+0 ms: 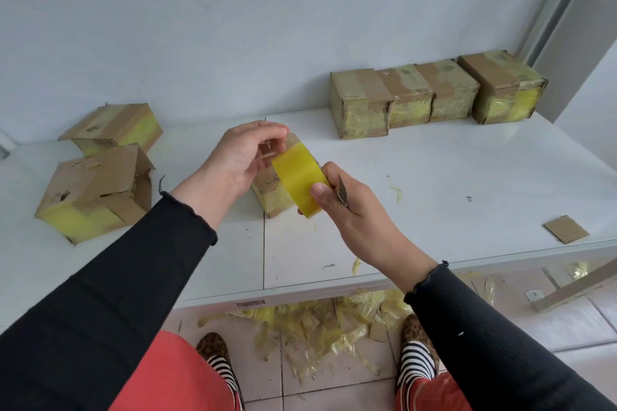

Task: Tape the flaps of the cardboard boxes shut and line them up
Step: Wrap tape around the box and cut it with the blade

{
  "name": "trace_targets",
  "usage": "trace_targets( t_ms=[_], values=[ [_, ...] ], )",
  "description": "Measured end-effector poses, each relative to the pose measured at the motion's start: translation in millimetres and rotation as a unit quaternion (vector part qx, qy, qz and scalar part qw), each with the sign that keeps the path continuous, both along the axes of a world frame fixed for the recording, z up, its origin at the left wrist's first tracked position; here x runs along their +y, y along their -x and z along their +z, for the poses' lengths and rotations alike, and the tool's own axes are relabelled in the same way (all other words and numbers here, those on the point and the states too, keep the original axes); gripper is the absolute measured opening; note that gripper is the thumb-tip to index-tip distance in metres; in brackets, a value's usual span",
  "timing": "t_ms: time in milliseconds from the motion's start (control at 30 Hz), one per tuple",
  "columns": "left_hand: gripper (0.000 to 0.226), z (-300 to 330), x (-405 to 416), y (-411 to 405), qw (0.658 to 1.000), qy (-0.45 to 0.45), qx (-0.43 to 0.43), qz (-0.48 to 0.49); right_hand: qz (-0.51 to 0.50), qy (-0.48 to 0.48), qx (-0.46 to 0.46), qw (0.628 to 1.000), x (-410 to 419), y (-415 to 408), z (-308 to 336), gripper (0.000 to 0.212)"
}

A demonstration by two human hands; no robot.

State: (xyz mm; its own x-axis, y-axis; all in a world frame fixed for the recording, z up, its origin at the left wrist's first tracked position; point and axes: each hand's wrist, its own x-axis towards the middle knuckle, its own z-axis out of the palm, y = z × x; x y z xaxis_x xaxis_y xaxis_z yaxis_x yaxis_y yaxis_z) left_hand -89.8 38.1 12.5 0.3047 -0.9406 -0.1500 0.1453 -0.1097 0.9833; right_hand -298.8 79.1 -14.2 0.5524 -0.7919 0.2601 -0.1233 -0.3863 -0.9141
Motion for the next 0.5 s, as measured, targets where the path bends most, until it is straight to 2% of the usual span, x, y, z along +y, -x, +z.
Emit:
trace_targets(
  t_ms=[133,300,433,500],
  values=[
    [0.008,4.6,-13.3,-12.3,0.999,0.008,-0.021,0.042,-0.044,-0.048,-0.001,0.998,-0.6,-2.7,-6.2,0.026],
    [0.004,3.1,-34.8,-18.2,0.992,0.009,-0.113,0.048,-0.070,-0.128,0.051,0.988,-10.0,-1.0,-11.4,0.028],
    [0.007,3.3,-56.8,-34.6,0.986,0.016,-0.099,0.131,-0.064,-0.180,0.099,0.977,-12.0,1.2,-11.0,0.028],
    [0.007,0.2,-64.2,-48.1,0.985,-0.005,-0.124,0.116,-0.065,-0.179,0.094,0.977,-9.6,0.2,-15.1,0.025]
  ],
)
